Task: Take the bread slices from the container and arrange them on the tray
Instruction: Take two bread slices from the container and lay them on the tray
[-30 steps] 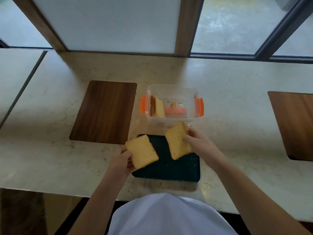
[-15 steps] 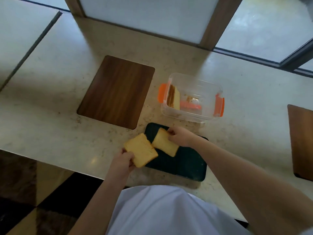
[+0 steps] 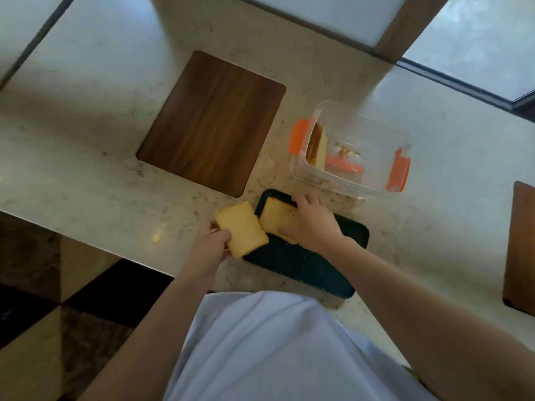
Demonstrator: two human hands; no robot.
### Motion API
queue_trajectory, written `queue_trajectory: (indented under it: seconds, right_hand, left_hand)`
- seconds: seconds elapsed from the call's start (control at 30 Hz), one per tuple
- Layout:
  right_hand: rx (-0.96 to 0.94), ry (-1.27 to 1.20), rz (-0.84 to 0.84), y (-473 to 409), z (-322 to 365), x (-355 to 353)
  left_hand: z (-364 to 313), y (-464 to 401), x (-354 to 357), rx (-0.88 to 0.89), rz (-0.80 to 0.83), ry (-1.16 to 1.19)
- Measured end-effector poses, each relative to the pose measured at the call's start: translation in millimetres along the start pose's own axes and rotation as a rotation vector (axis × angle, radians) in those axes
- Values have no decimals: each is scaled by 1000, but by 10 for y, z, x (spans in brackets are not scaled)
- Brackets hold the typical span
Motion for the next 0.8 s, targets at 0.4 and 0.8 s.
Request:
queue_trajectory:
  seconds: [0.4, 0.8]
  right_hand:
    - [-57, 92, -67, 48, 98, 146]
    - [-55, 115, -50, -58, 116, 58]
  left_hand:
    - [-11, -13, -49, 1, 3, -55]
    - [-3, -8, -27, -2, 2, -78]
Point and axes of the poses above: each hand's wrist, its own y-axis away from the middle knuckle, its own x-axis out of the palm, z = x × y, the point moved 2 cm from there along -y, towards the middle knuckle, and after that the axes turned 2 degrees about z, right-handed, at the moved point
